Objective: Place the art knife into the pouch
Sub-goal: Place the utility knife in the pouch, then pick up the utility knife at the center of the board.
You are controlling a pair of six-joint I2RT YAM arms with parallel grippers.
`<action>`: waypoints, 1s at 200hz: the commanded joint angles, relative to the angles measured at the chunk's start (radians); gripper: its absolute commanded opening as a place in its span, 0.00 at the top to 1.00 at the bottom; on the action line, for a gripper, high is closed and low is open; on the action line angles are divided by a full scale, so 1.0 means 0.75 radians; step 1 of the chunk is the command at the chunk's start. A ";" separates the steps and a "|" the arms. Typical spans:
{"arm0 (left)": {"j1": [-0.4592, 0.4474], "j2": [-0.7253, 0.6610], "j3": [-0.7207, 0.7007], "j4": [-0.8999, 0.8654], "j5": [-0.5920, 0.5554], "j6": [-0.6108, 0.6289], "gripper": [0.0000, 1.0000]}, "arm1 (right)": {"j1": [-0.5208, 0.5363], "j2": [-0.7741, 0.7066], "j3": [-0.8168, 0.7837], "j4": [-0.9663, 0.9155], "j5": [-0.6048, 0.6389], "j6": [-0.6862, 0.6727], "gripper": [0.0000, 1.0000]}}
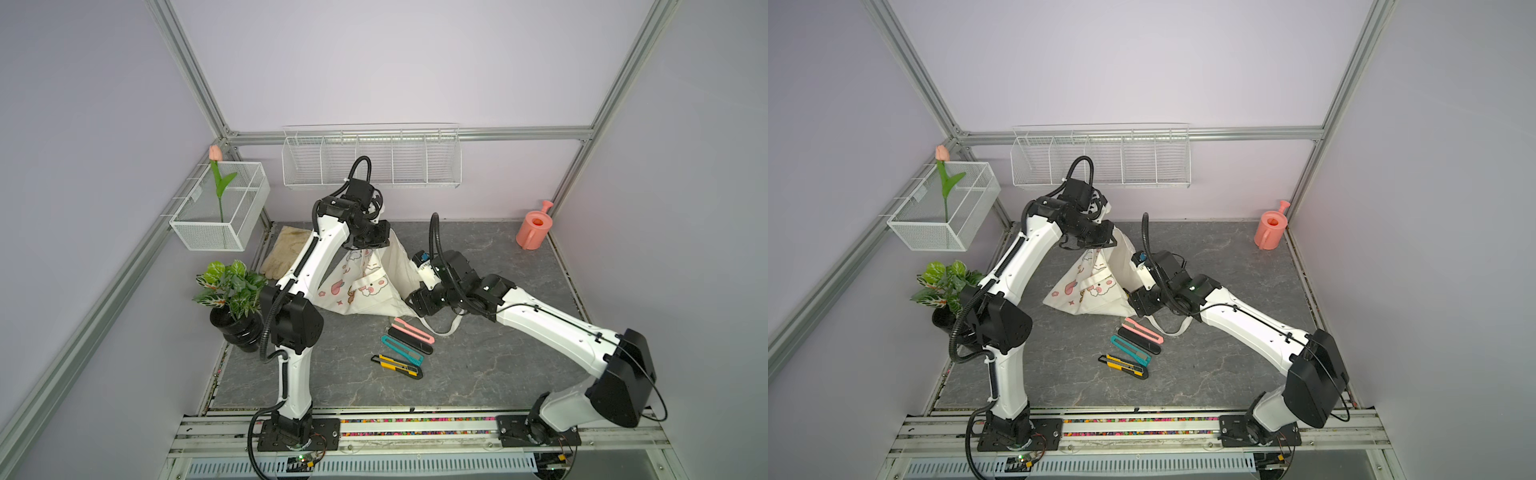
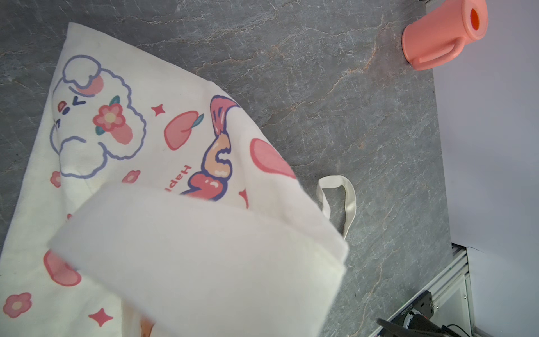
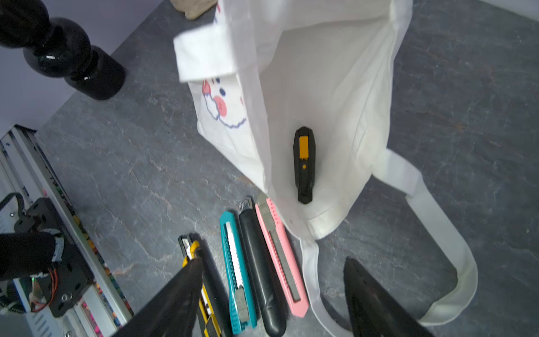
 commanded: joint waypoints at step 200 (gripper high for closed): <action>-0.004 -0.111 -0.068 -0.023 0.014 0.023 1.00 | 0.491 0.283 -0.130 -0.086 0.156 0.143 0.31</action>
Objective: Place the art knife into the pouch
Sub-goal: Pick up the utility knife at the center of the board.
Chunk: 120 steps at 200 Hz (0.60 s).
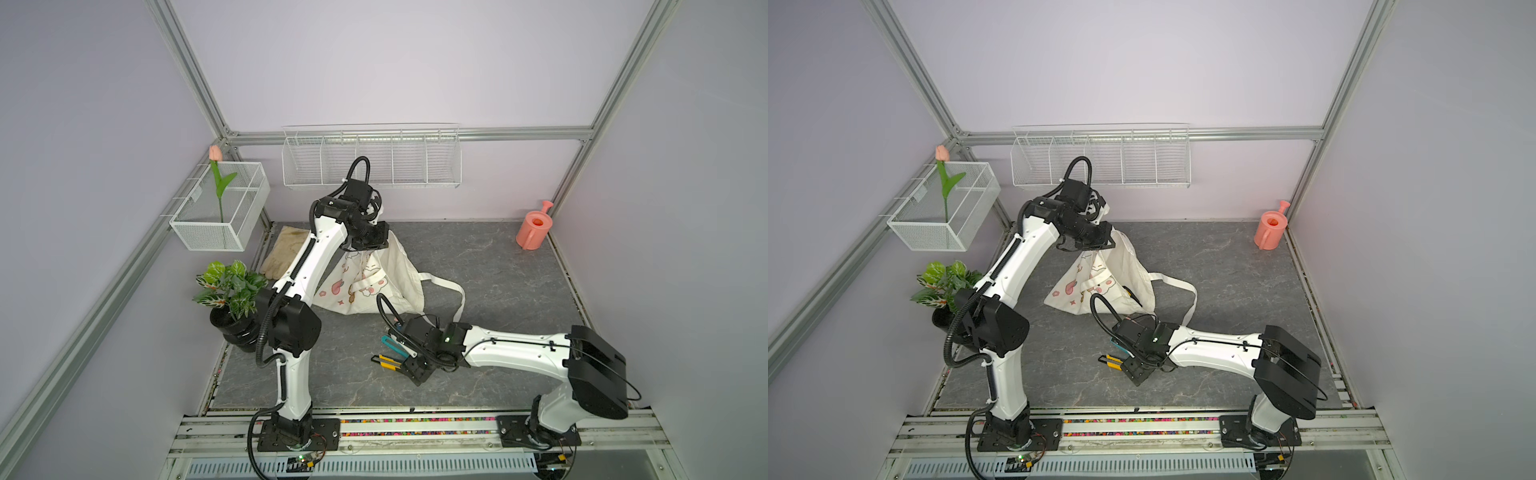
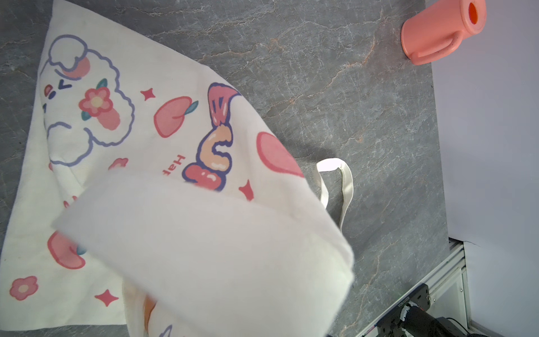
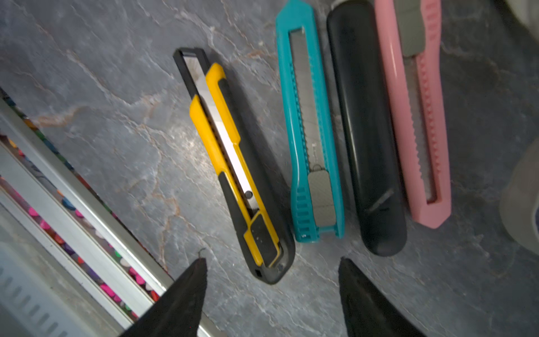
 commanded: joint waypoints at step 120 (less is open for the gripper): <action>-0.004 -0.066 -0.018 -0.005 0.014 0.024 1.00 | 0.078 0.295 0.176 0.027 0.026 -0.057 0.41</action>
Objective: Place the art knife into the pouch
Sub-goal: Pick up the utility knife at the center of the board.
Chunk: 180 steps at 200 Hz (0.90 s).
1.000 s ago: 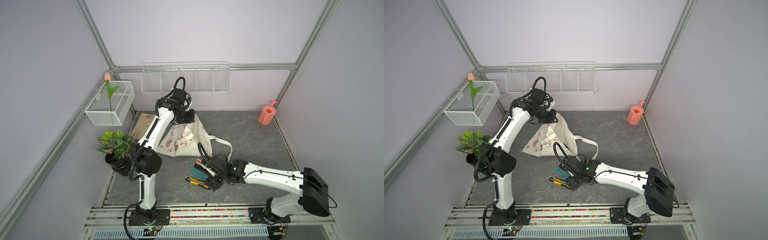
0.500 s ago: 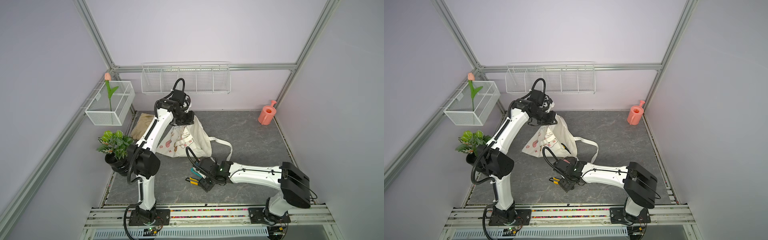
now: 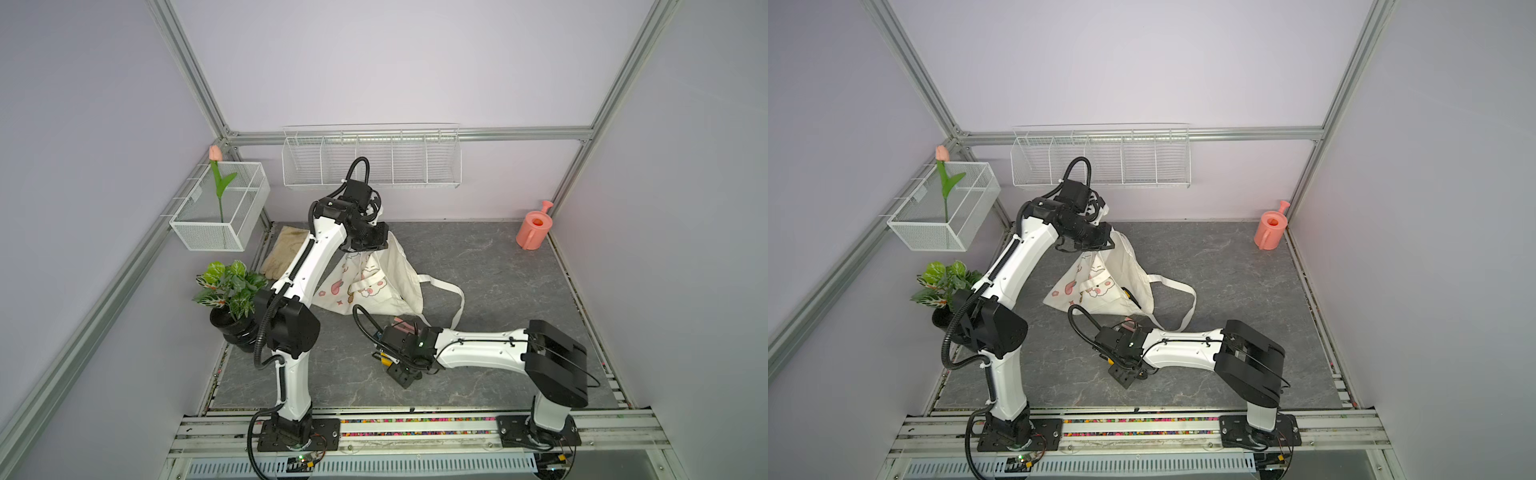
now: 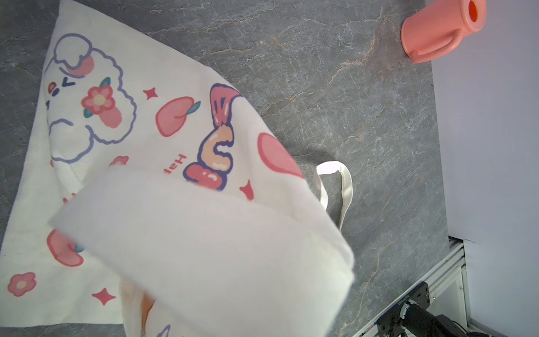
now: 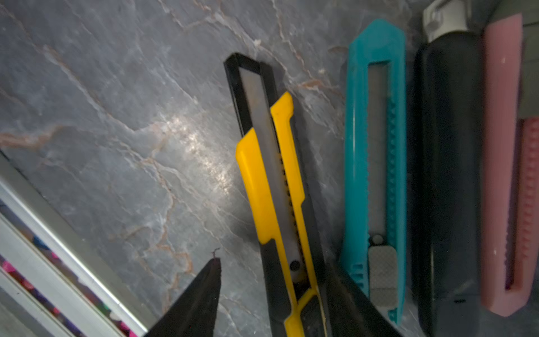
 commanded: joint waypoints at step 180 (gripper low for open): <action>-0.004 -0.057 -0.019 0.003 0.008 0.028 1.00 | 0.009 -0.054 -0.027 0.050 0.019 0.006 0.63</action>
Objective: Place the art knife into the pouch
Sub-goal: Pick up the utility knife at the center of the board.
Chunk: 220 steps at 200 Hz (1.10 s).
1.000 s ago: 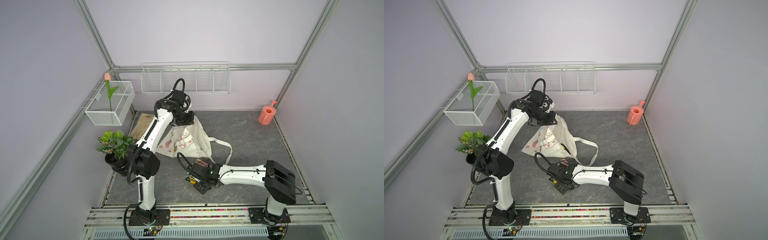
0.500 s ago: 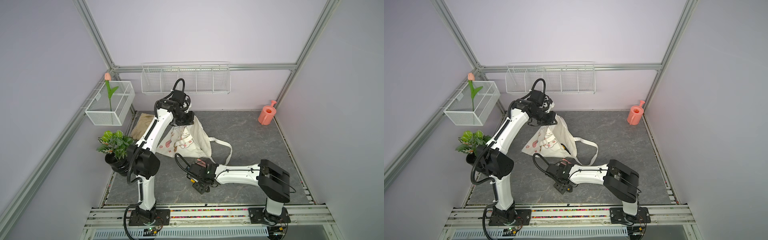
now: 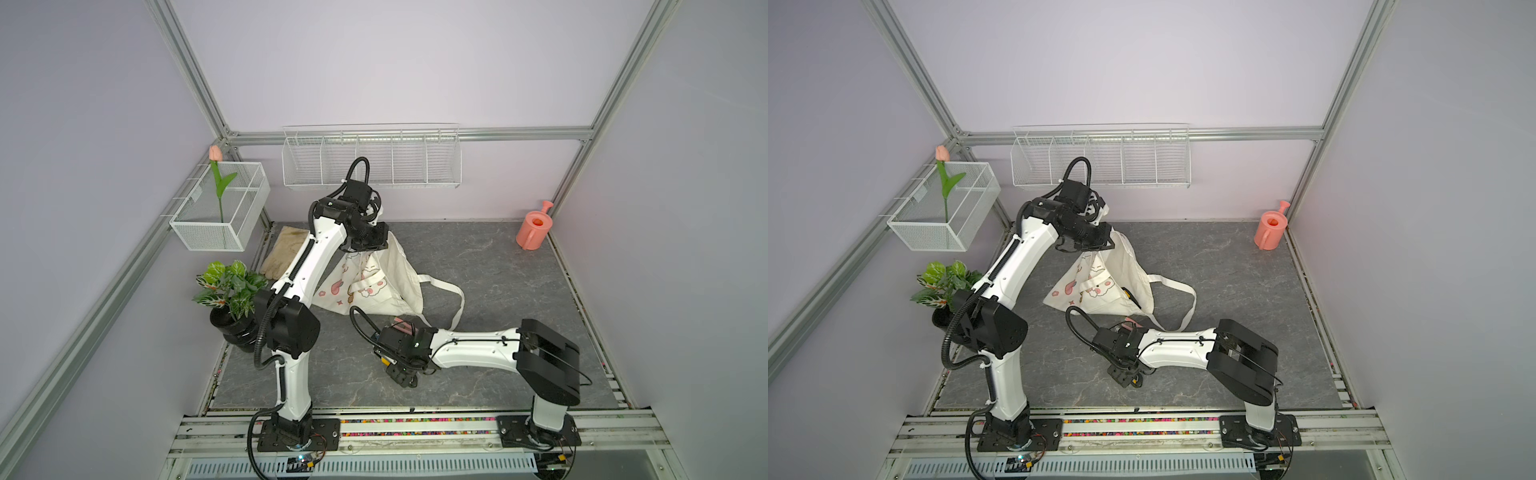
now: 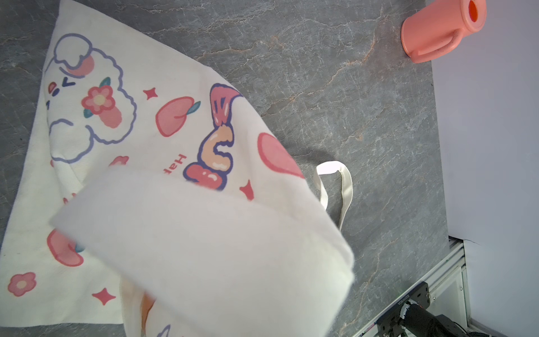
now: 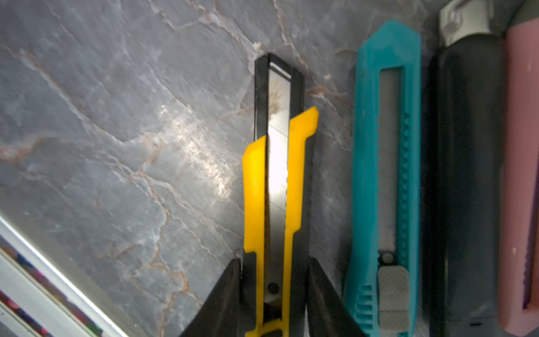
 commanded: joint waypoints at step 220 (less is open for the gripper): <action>-0.003 -0.081 -0.066 0.028 0.003 0.024 1.00 | -0.319 -0.573 -0.071 -0.112 0.057 -0.145 0.62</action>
